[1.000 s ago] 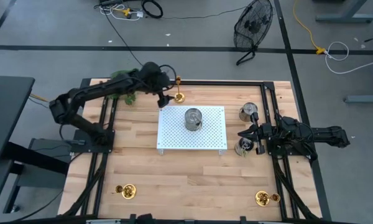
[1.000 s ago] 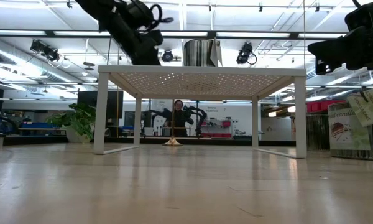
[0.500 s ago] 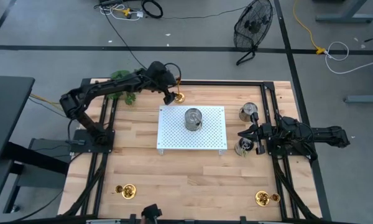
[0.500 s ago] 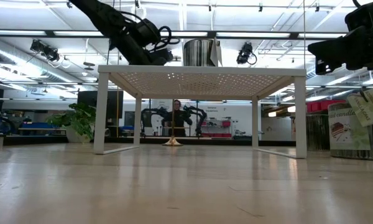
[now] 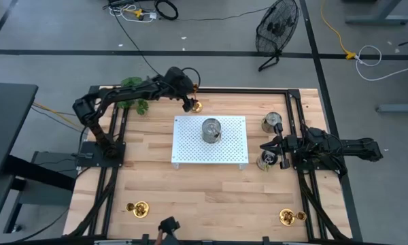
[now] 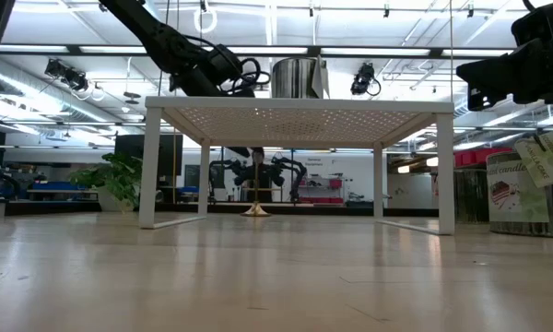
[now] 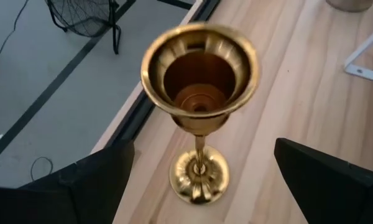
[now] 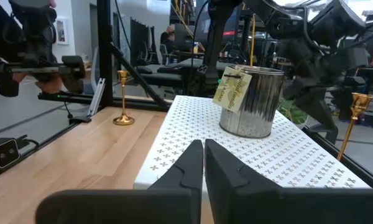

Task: Pick & Place candle stick holders
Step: Put the top center golden candle holder on the shelf

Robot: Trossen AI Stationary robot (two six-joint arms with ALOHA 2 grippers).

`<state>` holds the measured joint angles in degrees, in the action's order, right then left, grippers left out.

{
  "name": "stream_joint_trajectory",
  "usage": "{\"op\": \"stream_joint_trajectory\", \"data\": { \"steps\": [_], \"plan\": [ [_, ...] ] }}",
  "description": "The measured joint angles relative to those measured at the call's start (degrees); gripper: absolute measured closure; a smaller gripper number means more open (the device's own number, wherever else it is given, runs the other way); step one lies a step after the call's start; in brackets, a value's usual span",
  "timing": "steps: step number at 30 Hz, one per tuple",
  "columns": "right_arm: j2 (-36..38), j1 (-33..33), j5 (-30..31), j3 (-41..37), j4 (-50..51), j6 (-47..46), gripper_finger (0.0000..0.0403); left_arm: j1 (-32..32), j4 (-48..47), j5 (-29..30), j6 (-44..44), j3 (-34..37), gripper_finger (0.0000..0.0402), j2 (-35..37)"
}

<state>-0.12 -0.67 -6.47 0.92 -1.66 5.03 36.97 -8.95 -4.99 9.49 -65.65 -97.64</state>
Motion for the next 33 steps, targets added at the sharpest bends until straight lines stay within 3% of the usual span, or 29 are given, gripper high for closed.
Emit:
{"op": "stream_joint_trajectory", "data": {
  "steps": [17,33],
  "plan": [
    [0.0,0.0,0.0,0.0,0.0,0.0,0.0382,0.5,5.1,0.3,-1.4,0.0,0.0008,-2.9],
    [0.0,0.0,0.0,0.0,0.0,0.0,0.0382,0.5,6.4,0.2,-1.4,0.0,0.0083,-2.9]
  ]
}}
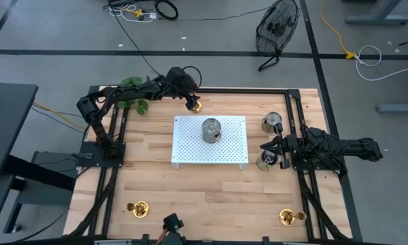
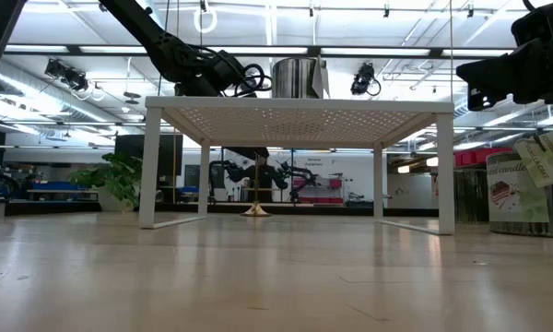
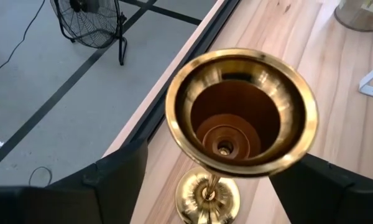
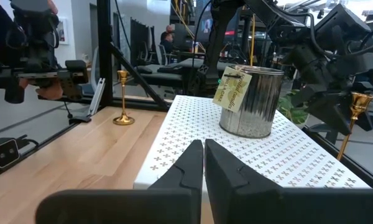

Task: Pick & Place candle stick holders
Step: Put the top center golden candle holder on the shelf

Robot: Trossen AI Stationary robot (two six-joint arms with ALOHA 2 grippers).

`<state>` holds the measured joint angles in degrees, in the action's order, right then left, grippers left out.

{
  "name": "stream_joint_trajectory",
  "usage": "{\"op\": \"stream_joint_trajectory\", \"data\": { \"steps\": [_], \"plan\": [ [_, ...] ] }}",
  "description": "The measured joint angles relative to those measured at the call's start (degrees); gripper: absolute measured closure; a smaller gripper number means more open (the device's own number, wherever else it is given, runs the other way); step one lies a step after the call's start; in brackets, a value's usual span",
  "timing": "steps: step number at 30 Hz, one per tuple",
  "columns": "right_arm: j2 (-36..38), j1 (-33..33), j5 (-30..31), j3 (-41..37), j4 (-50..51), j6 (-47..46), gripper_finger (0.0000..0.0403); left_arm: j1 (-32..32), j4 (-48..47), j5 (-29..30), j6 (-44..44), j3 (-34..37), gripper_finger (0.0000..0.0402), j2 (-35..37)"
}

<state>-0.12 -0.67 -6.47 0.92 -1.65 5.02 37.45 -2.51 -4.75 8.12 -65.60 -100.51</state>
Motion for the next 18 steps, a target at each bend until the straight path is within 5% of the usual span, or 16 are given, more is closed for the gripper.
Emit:
{"op": "stream_joint_trajectory", "data": {
  "steps": [18],
  "plan": [
    [0.0,0.0,0.0,0.0,0.0,0.0,0.0382,-0.1,2.1,0.2,0.1,0.0,0.0169,0.0]
  ]
}}
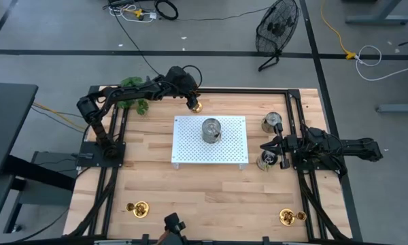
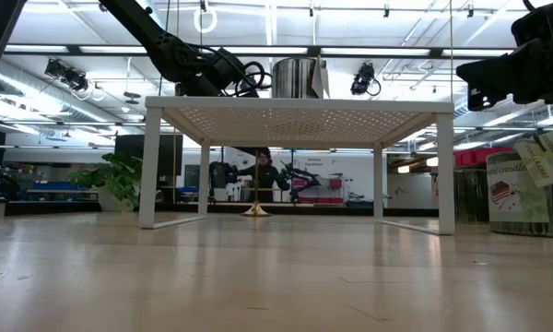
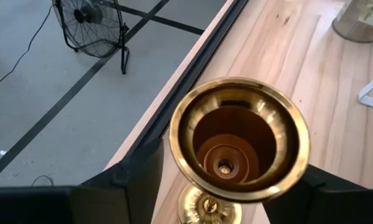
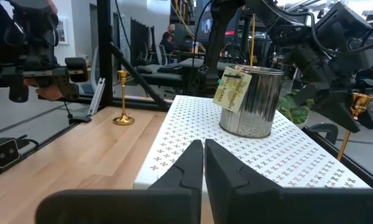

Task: Pick & Place candle stick holders
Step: Put the top center golden candle holder on the shelf

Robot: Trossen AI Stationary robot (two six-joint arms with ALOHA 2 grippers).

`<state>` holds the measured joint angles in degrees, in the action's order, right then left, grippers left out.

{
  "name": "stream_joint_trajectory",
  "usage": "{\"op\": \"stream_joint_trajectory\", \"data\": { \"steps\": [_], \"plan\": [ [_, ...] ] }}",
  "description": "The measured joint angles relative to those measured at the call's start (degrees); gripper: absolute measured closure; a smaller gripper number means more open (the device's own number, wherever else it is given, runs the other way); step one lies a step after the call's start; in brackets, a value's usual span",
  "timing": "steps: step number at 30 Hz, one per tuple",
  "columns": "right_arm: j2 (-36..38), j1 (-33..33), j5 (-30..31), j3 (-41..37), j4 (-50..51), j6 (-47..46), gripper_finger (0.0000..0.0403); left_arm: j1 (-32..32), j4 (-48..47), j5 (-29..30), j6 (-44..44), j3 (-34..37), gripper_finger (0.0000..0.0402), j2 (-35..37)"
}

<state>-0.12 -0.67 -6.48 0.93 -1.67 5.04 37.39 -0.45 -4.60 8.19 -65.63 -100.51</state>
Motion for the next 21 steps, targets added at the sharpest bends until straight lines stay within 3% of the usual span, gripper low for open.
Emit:
{"op": "stream_joint_trajectory", "data": {
  "steps": [12,21],
  "plan": [
    [0.0,0.0,0.0,0.0,0.0,0.0,0.0382,0.0,0.3,2.4,0.0,0.0,0.0213,0.0],
    [0.0,0.0,0.0,0.0,0.0,0.0,0.0382,-0.4,0.3,2.4,0.0,0.0,0.0214,0.0]
  ]
}}
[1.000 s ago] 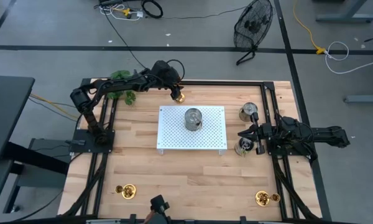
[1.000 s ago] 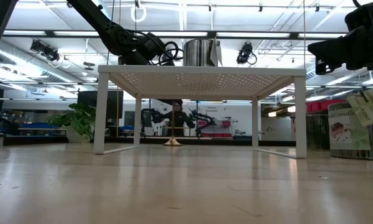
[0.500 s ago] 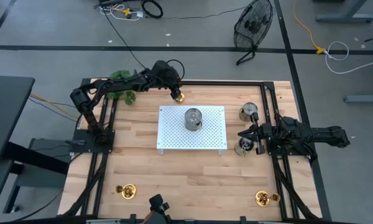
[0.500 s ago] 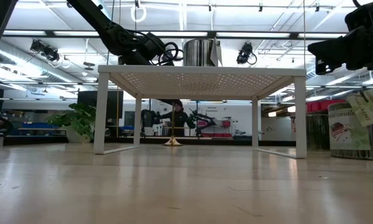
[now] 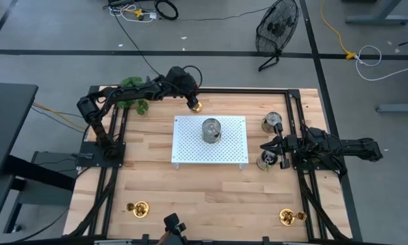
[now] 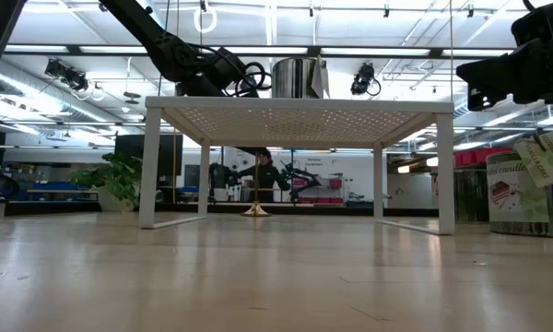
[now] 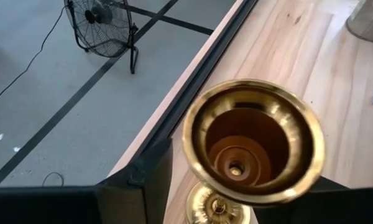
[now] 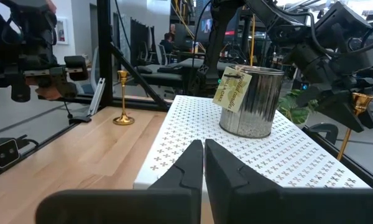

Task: Pick & Place candle stick holders
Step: Put the top center golden candle holder on the shelf

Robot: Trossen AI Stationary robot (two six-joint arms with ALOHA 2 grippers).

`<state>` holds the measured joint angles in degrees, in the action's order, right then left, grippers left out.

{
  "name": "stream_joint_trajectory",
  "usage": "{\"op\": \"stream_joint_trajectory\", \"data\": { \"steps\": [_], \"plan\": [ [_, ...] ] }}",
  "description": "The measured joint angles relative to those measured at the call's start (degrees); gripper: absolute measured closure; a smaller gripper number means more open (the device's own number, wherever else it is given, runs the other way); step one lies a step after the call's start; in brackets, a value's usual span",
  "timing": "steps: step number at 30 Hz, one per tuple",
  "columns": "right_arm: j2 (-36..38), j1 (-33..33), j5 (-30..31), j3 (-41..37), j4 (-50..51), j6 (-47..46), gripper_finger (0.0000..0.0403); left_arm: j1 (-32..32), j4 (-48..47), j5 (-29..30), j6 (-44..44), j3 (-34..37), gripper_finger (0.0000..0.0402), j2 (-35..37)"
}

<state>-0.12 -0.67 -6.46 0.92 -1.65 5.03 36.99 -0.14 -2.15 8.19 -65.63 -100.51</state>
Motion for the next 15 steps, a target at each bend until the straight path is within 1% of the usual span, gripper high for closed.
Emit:
{"op": "stream_joint_trajectory", "data": {
  "steps": [15],
  "plan": [
    [0.0,0.0,0.0,0.0,0.0,0.0,0.0382,0.4,1.8,0.7,0.0,0.0,0.0216,0.0]
  ]
}}
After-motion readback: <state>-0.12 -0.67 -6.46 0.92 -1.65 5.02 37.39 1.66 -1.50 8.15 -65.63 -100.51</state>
